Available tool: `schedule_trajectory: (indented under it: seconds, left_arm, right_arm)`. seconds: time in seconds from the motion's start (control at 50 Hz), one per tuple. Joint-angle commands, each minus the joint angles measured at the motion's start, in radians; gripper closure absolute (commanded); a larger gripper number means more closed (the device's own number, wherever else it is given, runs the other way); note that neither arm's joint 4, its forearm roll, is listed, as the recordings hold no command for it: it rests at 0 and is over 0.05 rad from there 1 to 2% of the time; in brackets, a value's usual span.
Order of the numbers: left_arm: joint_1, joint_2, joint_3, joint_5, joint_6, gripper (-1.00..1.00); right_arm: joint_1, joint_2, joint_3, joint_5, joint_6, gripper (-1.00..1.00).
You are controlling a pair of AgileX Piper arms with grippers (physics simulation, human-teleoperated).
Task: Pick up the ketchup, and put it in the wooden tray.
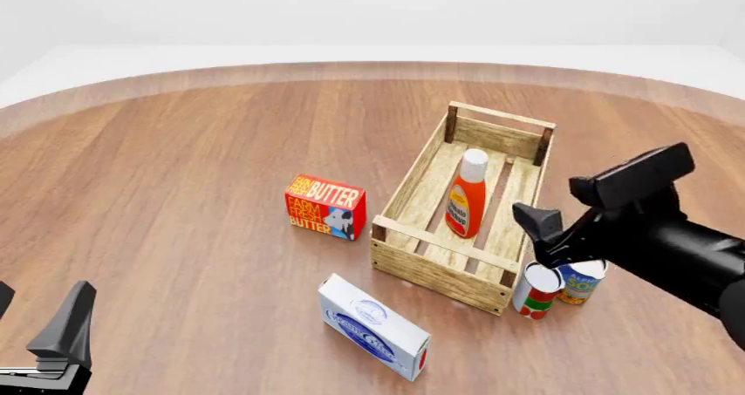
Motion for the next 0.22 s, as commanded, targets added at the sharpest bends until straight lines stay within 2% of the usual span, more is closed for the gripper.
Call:
schedule_trajectory:
  seconds: [0.02, 0.12, 0.22]
  left_arm:
    - [0.0, 0.0, 0.0, 0.0, 0.0, -1.0]
    - [0.0, 0.0, 0.0, 0.0, 0.0, -1.0]
    - [0.0, 0.0, 0.0, 0.0, 0.0, -1.0]
  right_arm:
    - [-0.017, -0.238, 0.132, 0.101, 0.035, -1.0]
    - [-0.032, -0.377, 0.155, 0.21, 0.051, -1.0]
    - [-0.058, -0.539, 0.147, 0.367, 0.062, -1.0]
